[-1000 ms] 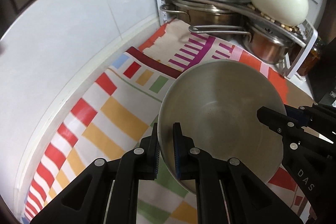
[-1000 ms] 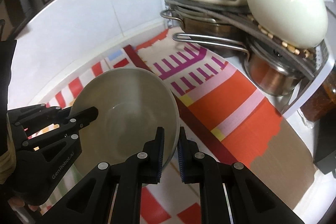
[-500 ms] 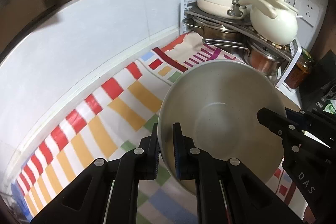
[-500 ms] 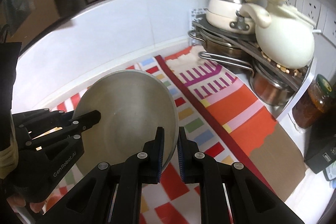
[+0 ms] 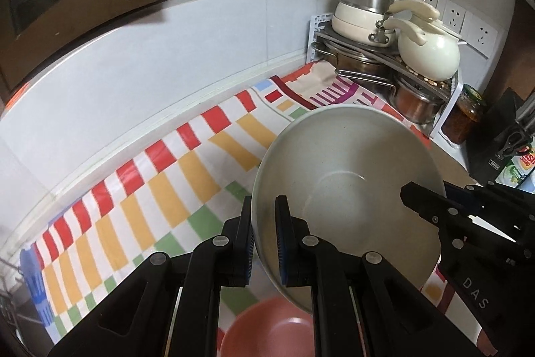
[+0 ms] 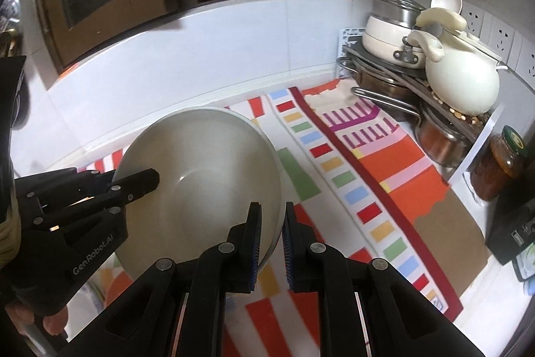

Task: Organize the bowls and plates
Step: 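Lift and carry the white bowl over the stacked bowls with both grippers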

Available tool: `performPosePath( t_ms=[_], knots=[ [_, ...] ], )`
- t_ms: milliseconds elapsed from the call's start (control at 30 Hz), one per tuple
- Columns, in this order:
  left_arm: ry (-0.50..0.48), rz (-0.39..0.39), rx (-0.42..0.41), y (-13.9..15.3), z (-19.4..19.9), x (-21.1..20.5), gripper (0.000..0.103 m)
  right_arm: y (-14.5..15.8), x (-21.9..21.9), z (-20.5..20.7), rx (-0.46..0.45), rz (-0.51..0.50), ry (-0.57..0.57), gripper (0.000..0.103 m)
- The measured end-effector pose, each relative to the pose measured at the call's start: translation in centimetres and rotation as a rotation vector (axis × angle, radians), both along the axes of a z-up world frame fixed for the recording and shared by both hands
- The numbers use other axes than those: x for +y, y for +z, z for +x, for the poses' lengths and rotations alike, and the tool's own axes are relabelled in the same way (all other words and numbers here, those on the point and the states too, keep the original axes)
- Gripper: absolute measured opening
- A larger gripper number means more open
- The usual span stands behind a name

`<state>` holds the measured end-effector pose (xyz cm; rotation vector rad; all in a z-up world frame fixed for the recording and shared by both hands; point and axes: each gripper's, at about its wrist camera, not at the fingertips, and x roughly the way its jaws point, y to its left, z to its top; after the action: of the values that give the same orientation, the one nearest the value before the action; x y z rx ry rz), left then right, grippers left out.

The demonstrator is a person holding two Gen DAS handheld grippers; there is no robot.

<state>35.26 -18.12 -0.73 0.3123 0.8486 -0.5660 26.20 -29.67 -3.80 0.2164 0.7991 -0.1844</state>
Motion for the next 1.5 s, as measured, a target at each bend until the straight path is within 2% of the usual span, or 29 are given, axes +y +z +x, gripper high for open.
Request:
performPosePath(
  t_ms=[433,700,1100,1500],
  knots=[
    [0.032,-0.013,0.014,-0.4,-4.1,5.7,0.013,-0.3,4.9,-3.7,0.024,0.003,0.056,0.014],
    [0.059,-0.017,0.070,-1.8,-5.2,8.0,0.013,-1.9,7.0,-4.8,0.076,0.017,0.094,0.014],
    [0.083,0.003,0.143,-4.4,-5.7,9.0,0.013,-4.2,8.1,-5.1,0.146,0.013,0.130,0.014],
    [0.091,0.026,0.172,-6.0,-5.6,9.0,0.014,-5.3,8.6,-4.9,0.176,-0.009,0.150,0.014]
  ],
)
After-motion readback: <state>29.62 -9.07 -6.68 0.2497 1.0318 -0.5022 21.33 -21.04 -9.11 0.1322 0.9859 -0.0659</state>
